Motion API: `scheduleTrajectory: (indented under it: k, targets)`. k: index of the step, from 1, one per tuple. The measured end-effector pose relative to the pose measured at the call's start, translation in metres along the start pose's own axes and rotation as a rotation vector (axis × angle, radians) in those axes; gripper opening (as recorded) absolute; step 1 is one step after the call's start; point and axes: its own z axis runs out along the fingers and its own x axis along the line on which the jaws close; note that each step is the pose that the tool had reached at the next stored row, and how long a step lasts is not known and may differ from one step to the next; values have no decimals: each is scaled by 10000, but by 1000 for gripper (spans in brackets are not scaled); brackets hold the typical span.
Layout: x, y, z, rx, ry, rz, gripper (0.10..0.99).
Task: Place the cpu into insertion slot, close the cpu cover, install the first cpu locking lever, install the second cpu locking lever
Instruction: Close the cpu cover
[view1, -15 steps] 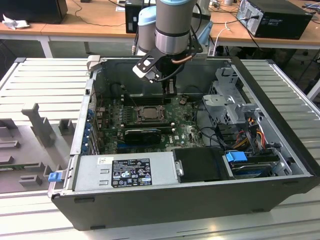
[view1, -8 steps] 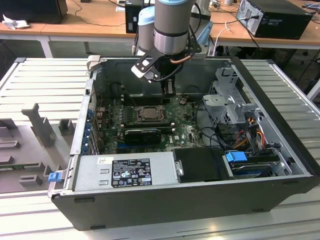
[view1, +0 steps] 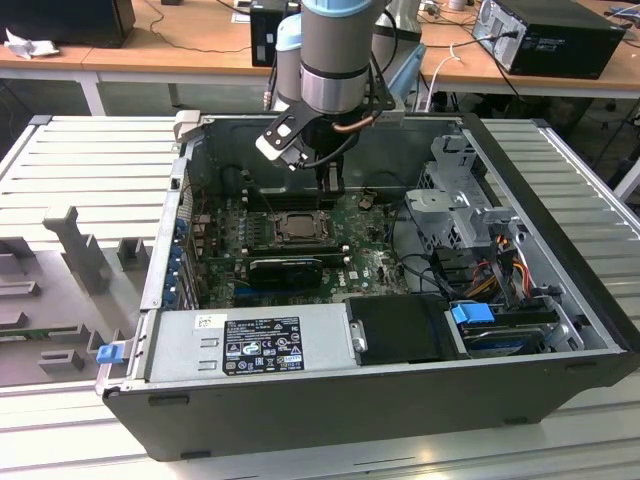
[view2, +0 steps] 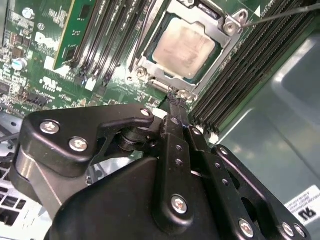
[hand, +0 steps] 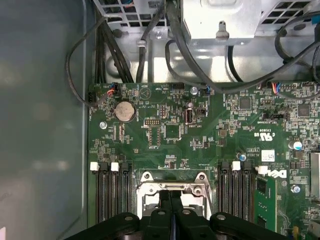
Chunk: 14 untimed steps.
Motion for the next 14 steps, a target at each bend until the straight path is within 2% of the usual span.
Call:
scheduleTrajectory:
  k: [3, 6, 11, 14]
  targets:
    - [-3, -33, 33, 18, 0, -9, 106]
    - [-5, -129, 61, 19, -1, -7, 106]
    - [-9, -157, 117, 30, 9, -164, 106]
    - [-10, -203, 120, 38, 16, -289, 106]
